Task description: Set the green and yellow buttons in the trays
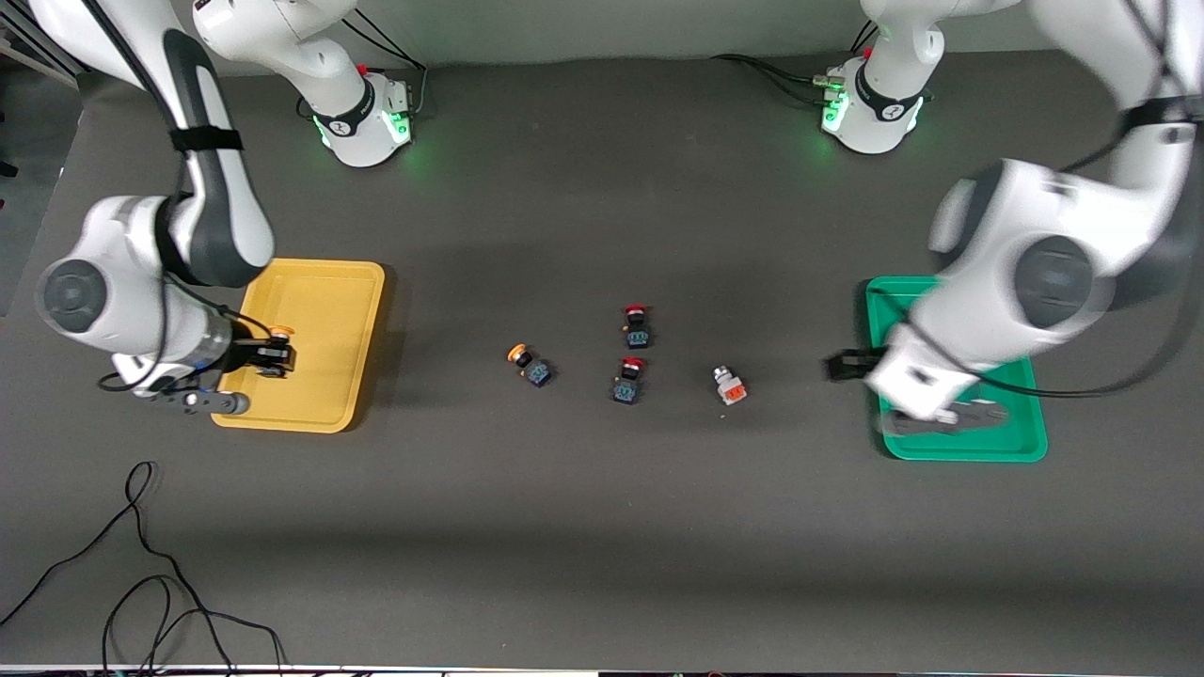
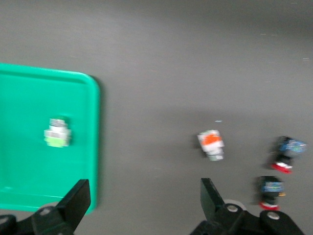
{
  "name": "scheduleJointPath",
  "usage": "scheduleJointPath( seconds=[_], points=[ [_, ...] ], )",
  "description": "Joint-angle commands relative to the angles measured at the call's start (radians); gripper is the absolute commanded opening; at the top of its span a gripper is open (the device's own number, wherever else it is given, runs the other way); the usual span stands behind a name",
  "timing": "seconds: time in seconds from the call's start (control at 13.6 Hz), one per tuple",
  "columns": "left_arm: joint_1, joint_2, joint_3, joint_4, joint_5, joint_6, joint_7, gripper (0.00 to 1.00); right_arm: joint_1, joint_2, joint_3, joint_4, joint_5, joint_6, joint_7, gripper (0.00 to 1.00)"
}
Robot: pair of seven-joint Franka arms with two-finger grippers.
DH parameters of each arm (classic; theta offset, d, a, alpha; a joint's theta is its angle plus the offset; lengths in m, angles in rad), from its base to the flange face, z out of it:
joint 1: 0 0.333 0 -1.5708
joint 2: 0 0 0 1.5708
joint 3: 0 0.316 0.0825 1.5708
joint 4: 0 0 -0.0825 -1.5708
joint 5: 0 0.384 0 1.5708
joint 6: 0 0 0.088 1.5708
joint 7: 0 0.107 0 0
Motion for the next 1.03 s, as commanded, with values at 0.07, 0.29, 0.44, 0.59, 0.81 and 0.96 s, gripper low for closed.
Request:
scheduleJointPath(
  seconds=[0.07,0.29,0.44,0.59,0.81,0.96],
  points=[
    [-0.126,0.050,0.015,0.002,0.021,0.055,-0.201,1.00,0.013,0.003,-0.002,-0.163,-0.006,0.204,-0.050,0.00],
    [-0.136,0.122,0.017,-0.080,0.051,0.204,-0.316,1.00,0.021,0.046,0.000,-0.222,-0.003,0.305,-0.050,0.00],
    [-0.137,0.166,0.018,-0.164,0.106,0.324,-0.369,1.00,0.021,0.083,0.000,-0.264,-0.003,0.392,-0.050,0.00],
    [-0.139,0.204,0.020,-0.217,0.146,0.401,-0.402,1.00,0.021,0.121,0.003,-0.281,-0.001,0.455,-0.048,0.00],
    [-0.142,0.277,0.021,-0.222,0.212,0.472,-0.486,1.00,0.021,0.123,0.009,-0.276,-0.001,0.448,-0.086,0.08],
    [-0.148,0.307,0.021,-0.220,0.244,0.506,-0.547,1.00,0.021,0.109,0.009,-0.276,0.004,0.442,-0.094,1.00]
  ],
)
